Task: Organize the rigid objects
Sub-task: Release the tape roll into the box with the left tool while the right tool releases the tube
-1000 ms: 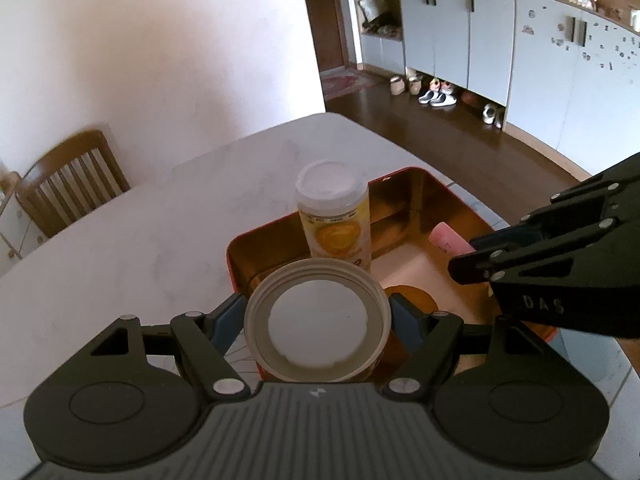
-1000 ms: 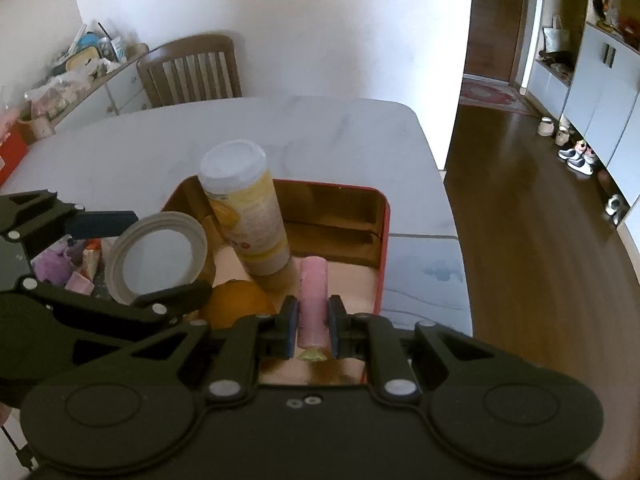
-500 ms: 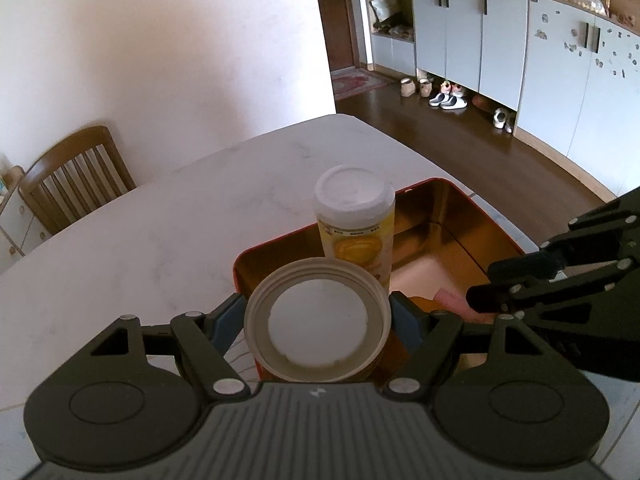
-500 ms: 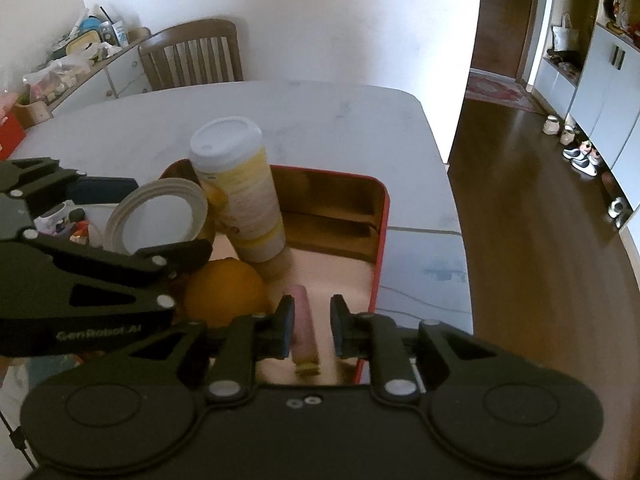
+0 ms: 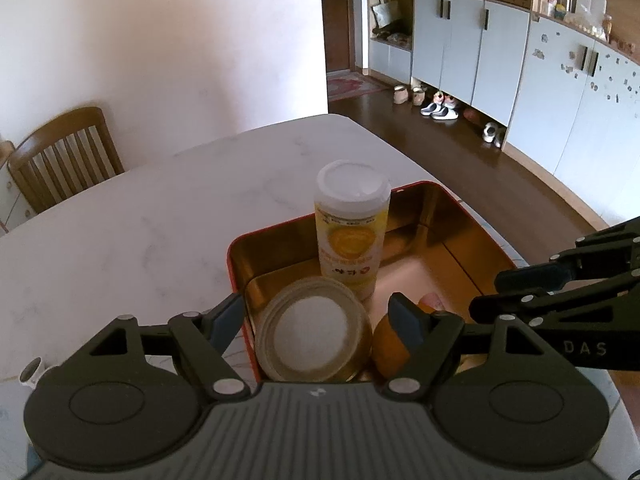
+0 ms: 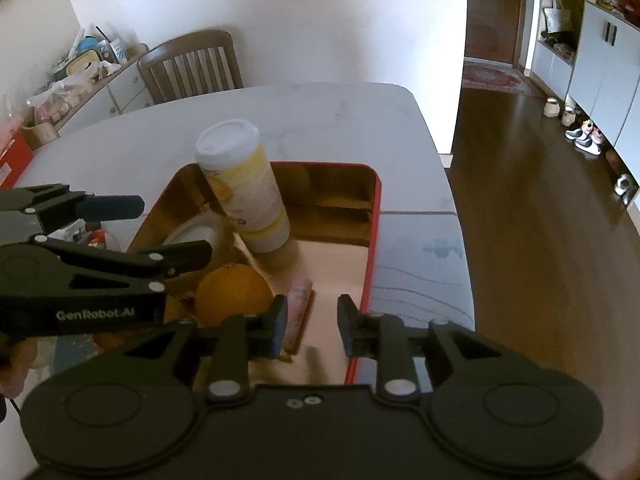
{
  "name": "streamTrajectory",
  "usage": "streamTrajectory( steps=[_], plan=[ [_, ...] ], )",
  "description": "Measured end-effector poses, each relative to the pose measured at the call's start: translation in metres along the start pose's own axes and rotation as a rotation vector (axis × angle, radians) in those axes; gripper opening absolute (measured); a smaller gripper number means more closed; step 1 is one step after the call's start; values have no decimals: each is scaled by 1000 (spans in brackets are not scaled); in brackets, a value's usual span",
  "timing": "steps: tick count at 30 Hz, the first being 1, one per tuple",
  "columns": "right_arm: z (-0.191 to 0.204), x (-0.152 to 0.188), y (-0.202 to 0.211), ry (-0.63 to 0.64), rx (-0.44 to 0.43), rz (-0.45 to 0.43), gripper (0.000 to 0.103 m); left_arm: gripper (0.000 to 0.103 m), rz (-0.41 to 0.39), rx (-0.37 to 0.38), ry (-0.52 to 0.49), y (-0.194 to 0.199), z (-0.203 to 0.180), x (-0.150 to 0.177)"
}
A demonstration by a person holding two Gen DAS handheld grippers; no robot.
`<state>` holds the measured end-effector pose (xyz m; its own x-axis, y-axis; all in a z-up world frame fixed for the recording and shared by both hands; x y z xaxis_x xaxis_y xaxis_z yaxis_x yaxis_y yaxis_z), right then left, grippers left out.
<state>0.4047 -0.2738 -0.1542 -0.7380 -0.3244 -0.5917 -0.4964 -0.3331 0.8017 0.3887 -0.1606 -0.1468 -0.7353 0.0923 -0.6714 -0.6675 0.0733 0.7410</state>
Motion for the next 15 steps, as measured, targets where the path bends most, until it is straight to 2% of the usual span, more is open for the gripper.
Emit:
streamTrajectory(
  steps=[15],
  plan=[
    [25,5,48,-9,-16,-56,50,78,-72,16,61,64,20,13]
  ],
)
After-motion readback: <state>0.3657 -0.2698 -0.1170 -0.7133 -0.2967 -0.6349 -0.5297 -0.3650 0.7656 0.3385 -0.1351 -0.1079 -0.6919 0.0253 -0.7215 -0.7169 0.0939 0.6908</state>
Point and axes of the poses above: each gripper's, at about its wrist camera, not at the fingertips, and y roughly against the way its jaws point, z to its left, x to its underside, the point moved 5 cm from there along -y, roughly the way its jaws point, and after that the axes turned 5 degrees about x, right-handed, at the moved point
